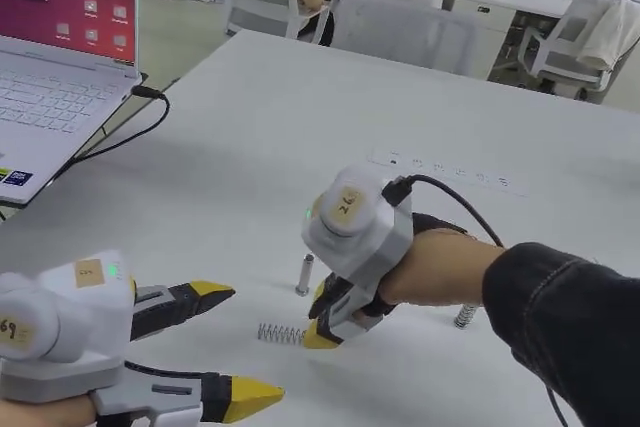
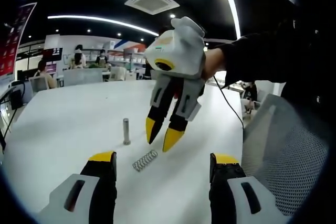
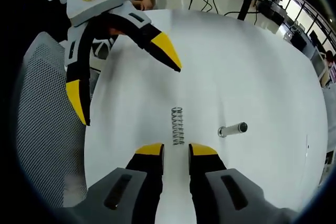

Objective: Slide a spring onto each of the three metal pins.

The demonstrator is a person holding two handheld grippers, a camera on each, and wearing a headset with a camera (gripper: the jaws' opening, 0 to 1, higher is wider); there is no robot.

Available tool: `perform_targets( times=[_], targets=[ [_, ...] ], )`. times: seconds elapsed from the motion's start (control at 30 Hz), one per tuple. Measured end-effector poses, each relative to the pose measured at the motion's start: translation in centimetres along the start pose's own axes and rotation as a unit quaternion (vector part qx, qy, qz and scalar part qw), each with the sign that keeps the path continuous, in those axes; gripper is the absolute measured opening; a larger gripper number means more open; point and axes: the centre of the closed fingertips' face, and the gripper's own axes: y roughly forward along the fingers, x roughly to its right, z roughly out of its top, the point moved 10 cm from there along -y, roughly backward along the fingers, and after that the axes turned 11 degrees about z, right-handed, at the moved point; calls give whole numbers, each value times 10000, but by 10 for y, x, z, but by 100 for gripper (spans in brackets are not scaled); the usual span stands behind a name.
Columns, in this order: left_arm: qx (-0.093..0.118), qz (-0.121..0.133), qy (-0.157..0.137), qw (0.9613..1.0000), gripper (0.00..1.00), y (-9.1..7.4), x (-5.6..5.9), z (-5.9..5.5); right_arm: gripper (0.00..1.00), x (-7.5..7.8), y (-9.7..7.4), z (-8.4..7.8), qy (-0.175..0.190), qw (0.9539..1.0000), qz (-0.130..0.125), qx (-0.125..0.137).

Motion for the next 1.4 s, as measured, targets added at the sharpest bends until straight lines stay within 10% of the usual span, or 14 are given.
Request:
perform_targets(
  times=[0.7, 1.4],
  targets=[
    [-33, 52, -75, 10000, 67, -3, -4, -5, 13, 8, 21, 1, -32, 9996, 124, -264],
    [-57, 13, -18, 10000, 63, -1, -2, -5, 8, -6, 6, -2, -402, 9988, 72, -268]
  ],
)
